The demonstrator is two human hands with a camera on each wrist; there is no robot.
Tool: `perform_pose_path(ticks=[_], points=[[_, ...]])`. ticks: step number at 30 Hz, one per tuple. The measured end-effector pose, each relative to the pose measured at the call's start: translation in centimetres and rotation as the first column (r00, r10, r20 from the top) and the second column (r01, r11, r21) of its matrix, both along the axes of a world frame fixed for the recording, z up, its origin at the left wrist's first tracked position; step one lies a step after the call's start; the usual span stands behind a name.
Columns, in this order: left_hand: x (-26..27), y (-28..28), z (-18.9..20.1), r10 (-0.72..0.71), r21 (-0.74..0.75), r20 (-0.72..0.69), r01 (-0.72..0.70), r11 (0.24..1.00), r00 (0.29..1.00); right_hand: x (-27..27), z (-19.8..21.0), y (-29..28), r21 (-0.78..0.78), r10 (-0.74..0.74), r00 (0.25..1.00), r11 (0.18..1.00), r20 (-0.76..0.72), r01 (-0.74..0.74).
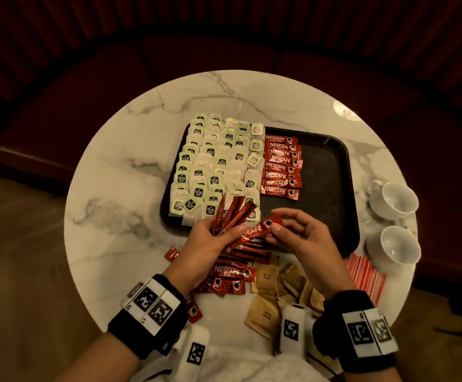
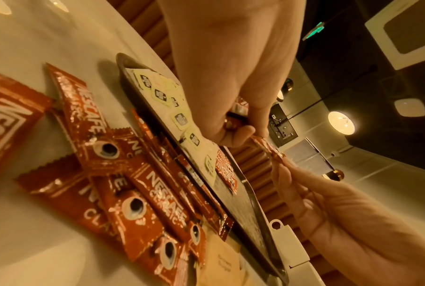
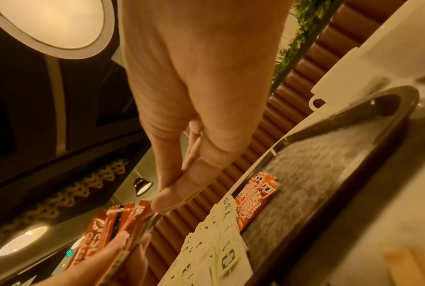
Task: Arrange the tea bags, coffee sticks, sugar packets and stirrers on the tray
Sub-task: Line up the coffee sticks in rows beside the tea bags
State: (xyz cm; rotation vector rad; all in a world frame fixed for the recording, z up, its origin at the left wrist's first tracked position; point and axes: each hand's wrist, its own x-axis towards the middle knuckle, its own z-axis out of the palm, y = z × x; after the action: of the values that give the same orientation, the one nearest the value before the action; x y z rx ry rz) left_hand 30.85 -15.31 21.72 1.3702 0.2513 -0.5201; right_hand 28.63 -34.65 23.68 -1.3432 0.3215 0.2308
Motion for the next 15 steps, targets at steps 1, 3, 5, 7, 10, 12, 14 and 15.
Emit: perform_pose_path(ticks=[1,3,5,7,10,12,14,15], points=[[0.1,-0.2,0.0,-0.001,0.041,0.034,0.0,0.999,0.999,-0.1,-0.1,0.0,0.013,-0.013,1.0,1.0,-0.007,0.013],[0.3,-0.5,0.2,-0.019,0.11,0.103,0.008,0.994,0.995,-0.2,0.0,0.1,0.024,-0.015,1.0,1.0,-0.022,0.016],[0.3,-0.9,0.4,-0.05,0.152,0.158,0.025,0.988,0.986,-0.1,0.1,0.4,0.016,0.011,0.999,1.0,-0.031,-0.011],[0.2,-1.2,0.7,-0.068,0.174,0.201,0.033,0.984,0.977,0.0,0.0,0.8,-0.001,0.005,1.0,1.0,-0.031,-0.005],[0.0,-1.6,0.9,-0.086,0.159,0.227,0.05,0.986,0.97,0.4,-0.3,1.4,-0.003,-0.063,0.997,0.998,-0.043,0.063],[0.1,-1.6,1.0,-0.108,0.162,0.227,0.072,0.984,0.968,0.6,-0.3,1.6,0.033,-0.09,0.994,0.995,-0.057,0.092],[0.3,-1.4,1.0,-0.121,0.159,0.212,0.088,0.983,0.97,0.7,-0.4,1.7,0.053,-0.092,0.994,0.994,-0.063,0.095],[0.4,-1.4,1.1,-0.123,0.153,0.199,0.093,0.984,0.972,0.7,-0.4,1.8,0.051,-0.089,0.994,0.994,-0.067,0.092]])
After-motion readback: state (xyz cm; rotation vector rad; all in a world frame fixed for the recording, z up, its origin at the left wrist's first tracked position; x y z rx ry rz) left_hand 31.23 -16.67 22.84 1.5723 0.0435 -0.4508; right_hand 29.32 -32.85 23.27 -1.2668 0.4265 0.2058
